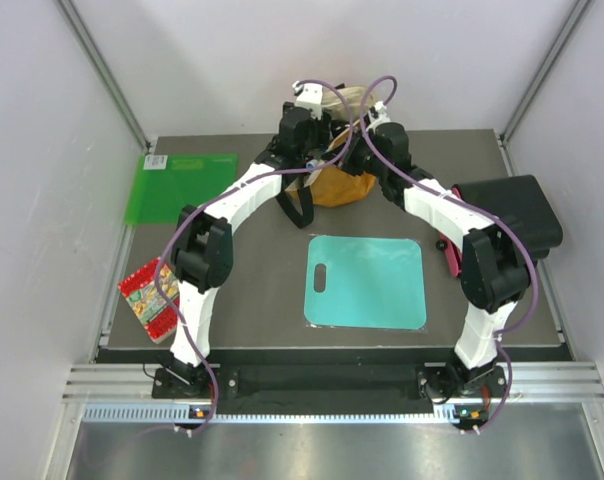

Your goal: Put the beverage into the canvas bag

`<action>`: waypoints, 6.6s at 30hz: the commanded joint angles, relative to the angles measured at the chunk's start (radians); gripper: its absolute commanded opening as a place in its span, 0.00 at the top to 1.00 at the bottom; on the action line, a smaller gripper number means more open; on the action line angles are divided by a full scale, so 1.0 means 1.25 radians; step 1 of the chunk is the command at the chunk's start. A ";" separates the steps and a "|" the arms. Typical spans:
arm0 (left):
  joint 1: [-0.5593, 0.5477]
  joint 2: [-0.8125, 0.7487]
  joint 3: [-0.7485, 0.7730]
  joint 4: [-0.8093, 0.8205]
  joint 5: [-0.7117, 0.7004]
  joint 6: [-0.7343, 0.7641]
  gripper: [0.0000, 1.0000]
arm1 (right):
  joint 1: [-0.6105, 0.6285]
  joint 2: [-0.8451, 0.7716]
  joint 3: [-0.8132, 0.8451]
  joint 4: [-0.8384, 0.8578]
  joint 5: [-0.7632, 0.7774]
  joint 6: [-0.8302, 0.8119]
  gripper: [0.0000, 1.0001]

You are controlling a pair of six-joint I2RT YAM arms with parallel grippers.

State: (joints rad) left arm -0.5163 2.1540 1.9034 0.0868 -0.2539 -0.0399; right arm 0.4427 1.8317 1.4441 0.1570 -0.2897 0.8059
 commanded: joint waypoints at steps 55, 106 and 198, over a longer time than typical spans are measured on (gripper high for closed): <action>-0.013 -0.318 -0.115 -0.213 0.011 -0.140 0.18 | -0.049 -0.134 0.088 0.168 -0.038 0.049 1.00; 0.139 -0.073 0.204 -0.199 0.126 -0.399 1.00 | -0.114 -0.037 0.147 0.235 -0.080 0.060 1.00; 0.141 -1.022 -0.622 -0.317 0.401 -0.271 0.03 | -0.125 -0.747 -0.221 -0.421 0.051 -0.295 0.00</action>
State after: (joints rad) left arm -0.3386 0.8986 1.0885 -0.3447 0.2459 -0.3931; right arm 0.2916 0.9165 1.1572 -0.4118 -0.2329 0.4377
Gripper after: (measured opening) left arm 0.973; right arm 0.995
